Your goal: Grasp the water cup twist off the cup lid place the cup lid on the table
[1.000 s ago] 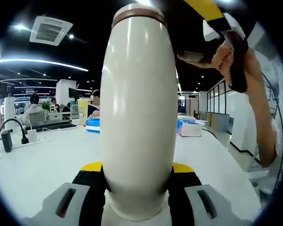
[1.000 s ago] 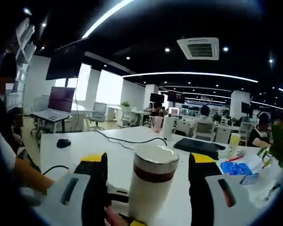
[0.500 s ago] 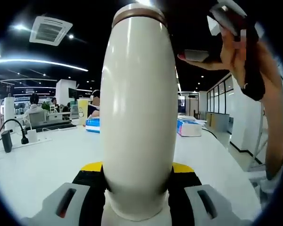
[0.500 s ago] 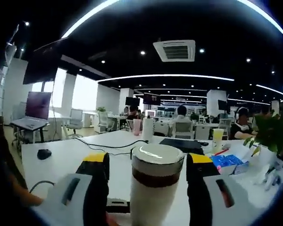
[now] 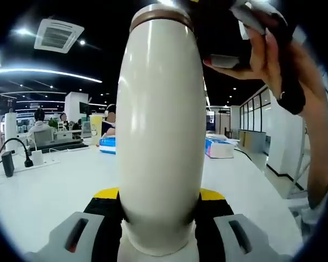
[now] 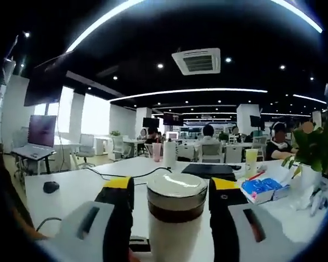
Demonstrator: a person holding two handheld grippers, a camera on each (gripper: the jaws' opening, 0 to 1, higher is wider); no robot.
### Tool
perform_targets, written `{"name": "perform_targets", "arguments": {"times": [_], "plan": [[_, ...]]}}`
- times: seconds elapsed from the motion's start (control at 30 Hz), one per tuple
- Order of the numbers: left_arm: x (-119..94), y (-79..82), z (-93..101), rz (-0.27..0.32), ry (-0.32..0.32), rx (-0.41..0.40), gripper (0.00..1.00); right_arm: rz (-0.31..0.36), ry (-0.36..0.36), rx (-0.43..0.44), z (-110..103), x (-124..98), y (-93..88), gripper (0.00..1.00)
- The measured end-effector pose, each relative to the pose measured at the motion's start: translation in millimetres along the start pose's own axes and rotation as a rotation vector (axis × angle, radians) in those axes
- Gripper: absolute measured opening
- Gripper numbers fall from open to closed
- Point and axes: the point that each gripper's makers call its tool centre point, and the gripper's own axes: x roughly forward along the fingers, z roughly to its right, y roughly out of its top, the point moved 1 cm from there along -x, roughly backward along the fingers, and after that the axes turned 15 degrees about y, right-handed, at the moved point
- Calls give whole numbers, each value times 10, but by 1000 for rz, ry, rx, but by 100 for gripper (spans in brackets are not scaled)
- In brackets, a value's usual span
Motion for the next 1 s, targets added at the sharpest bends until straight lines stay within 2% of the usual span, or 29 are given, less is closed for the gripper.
{"name": "perform_targets", "arguments": {"times": [0.1,0.27,0.43,0.83,1.0], "plan": [[3,0,2,0,0,1,52,6,8,24,9,-3,6,53],[10,-1,8,0,-2,1,52,-7,6,9,23,-30,-4,46],[15,-1,11,0,-2,0,52,-12,35,1,13,-29,1,45],[16,-3,18,0,-1,2,52,-30,255,18,-19,-41,-4,44],[15,-4,21,-1,0,2,52,-25,325,21,-32,-48,-10,44]]}}
